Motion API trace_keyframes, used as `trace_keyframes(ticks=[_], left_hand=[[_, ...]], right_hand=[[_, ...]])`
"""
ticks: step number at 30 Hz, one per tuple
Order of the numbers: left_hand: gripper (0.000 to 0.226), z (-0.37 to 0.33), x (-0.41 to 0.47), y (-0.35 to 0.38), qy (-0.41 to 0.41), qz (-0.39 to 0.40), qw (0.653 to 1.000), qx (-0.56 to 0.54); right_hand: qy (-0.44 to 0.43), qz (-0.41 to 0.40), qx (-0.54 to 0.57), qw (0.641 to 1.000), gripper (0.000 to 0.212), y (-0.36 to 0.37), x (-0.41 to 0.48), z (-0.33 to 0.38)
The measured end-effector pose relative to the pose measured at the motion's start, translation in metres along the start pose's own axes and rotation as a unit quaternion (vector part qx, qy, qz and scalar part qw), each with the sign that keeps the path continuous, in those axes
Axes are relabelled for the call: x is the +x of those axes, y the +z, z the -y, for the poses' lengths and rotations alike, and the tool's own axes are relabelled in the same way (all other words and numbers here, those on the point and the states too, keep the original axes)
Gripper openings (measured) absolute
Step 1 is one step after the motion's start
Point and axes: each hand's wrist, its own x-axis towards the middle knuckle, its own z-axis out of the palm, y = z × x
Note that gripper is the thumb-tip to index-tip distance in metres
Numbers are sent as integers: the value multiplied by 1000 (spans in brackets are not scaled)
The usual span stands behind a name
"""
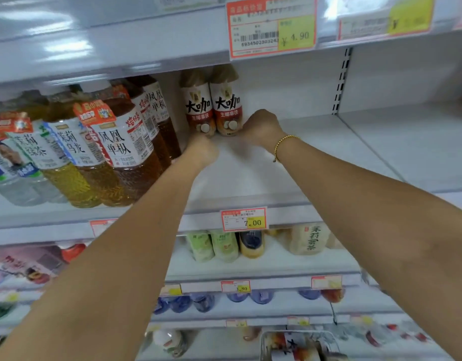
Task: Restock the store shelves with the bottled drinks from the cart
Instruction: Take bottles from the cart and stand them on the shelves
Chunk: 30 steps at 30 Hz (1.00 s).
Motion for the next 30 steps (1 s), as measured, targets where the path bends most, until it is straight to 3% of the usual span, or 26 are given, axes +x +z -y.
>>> trace_keyframes(ticks=[5,9,11,14,16,19,21,23,27,30], left_hand=[[21,-12,-102,-8,202,-134,961,-131],[27,14,-197,10,243,-91,943,-207],[25,47,-233,40,205,-19,959,-196],[15,113,-272,104,116,120,980,-112],[11,161,-290,150,28,202,977,-63],[23,228,-310,197,-106,301,947,22],[34,263,-324,216,-176,334,922,86],[42,287,-341,229,-230,358,901,87],[44,305,-370,267,-238,378,894,43],[39,300,-373,292,-239,353,902,63]], right_hand=[[-120,-36,73,989,25,-45,-108,-11],[-120,-29,146,982,22,-54,-214,-45],[-80,-17,134,988,20,-39,-257,-79],[48,52,142,987,19,11,-315,-152],[157,91,116,977,19,53,-352,-208],[327,163,84,927,37,108,-408,-274],[389,225,43,892,45,137,-445,-303],[417,249,41,873,31,161,-476,-321],[484,204,97,846,20,203,-509,-339],[518,163,123,831,35,226,-519,-352]])
